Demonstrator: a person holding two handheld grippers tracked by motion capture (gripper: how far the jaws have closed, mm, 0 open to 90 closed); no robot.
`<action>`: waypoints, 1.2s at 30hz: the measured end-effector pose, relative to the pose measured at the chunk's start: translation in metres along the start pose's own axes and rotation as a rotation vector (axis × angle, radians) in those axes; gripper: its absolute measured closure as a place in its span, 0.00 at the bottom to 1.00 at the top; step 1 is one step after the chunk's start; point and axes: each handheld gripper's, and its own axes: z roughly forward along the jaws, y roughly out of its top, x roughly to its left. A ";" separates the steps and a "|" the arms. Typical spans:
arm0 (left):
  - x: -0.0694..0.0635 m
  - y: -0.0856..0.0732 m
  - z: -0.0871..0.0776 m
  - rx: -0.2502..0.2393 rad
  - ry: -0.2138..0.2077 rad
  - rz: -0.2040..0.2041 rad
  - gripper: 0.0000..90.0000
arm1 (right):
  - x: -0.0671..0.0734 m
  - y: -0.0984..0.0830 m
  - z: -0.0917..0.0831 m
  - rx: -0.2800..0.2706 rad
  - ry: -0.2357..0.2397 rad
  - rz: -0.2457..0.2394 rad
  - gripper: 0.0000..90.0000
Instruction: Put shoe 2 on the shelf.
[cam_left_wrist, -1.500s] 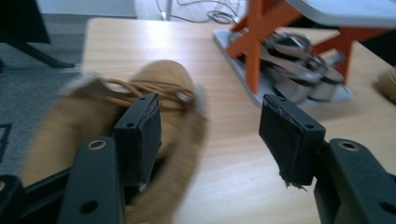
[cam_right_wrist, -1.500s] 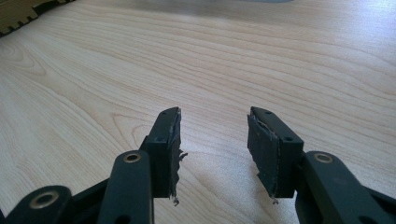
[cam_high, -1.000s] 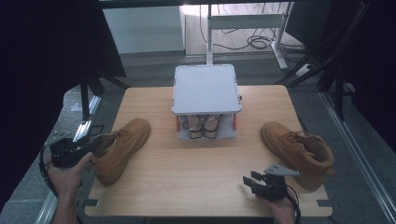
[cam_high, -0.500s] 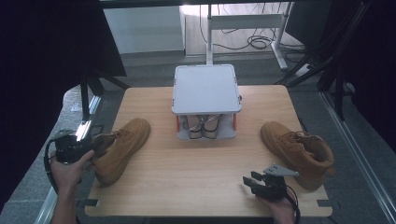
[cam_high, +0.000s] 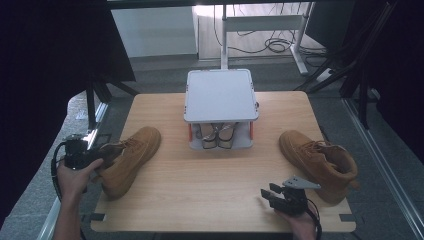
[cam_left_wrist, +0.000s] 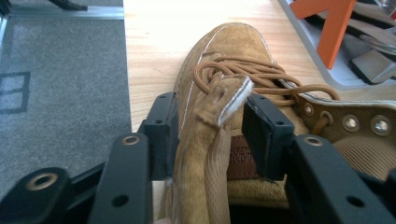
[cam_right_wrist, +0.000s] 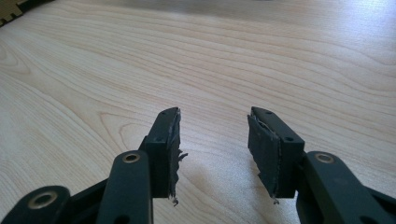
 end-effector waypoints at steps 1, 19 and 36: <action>0.000 0.001 0.003 0.010 0.002 -0.001 0.64 | 0.000 0.000 0.000 -0.001 -0.001 0.000 0.60; 0.002 0.002 0.008 0.014 0.006 -0.025 0.86 | 0.001 0.006 -0.009 -0.057 0.018 0.006 0.60; 0.002 0.001 0.007 0.011 -0.009 -0.033 0.87 | -0.023 0.070 -0.090 -0.231 -0.009 0.000 0.56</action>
